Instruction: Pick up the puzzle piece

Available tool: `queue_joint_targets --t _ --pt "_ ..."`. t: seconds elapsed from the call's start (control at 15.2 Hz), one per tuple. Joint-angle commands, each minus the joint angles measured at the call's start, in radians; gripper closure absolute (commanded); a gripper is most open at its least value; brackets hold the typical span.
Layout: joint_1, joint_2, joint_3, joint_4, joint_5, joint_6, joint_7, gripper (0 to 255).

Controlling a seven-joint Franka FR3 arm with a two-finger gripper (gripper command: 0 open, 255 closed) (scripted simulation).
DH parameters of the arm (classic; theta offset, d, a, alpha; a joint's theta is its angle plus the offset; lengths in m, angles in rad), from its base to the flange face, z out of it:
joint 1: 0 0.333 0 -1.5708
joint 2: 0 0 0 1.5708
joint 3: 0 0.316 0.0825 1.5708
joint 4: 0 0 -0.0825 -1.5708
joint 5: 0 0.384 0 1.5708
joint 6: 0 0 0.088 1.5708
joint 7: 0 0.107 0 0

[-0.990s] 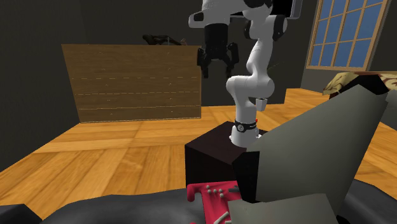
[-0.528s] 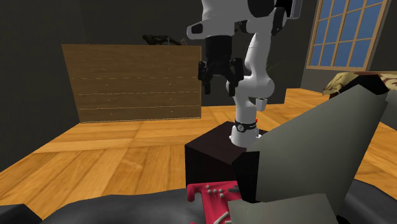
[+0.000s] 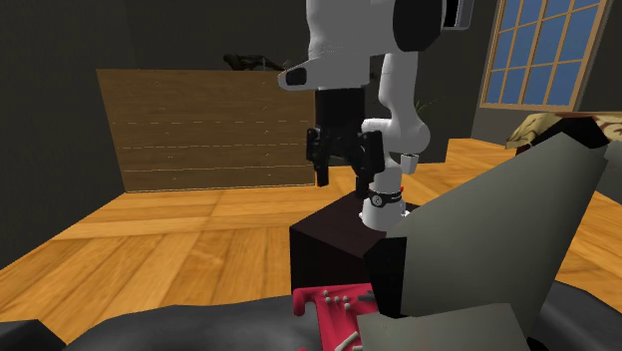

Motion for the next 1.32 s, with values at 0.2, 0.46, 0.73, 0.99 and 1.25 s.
queue_joint_targets --t 0.2,0.46,0.73,0.99,1.25 --pt "0.015 0.195 0.029 0.136 -0.048 0.046 0.143 0" --pt "0.040 0.361 0.029 0.279 -0.094 0.056 0.245 0" --pt "0.074 0.532 0.016 0.450 -0.132 0.043 0.333 0" --pt "0.105 0.675 -0.002 0.614 -0.153 0.014 0.392 0" --pt "0.106 0.696 -0.005 0.591 -0.157 0.057 0.392 0"
